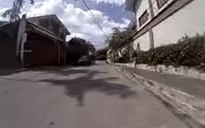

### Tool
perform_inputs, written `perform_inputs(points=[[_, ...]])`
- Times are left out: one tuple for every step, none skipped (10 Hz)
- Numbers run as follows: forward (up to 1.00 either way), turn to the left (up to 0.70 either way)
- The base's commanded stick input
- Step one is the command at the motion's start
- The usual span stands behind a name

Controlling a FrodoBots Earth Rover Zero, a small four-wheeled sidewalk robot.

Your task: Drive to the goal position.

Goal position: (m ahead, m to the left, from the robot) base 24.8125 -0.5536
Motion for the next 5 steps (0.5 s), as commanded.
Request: perform_inputs(points=[[1.00,0.00],[1.00,0.00],[1.00,0.00],[1.00,0.00],[1.00,0.00]])
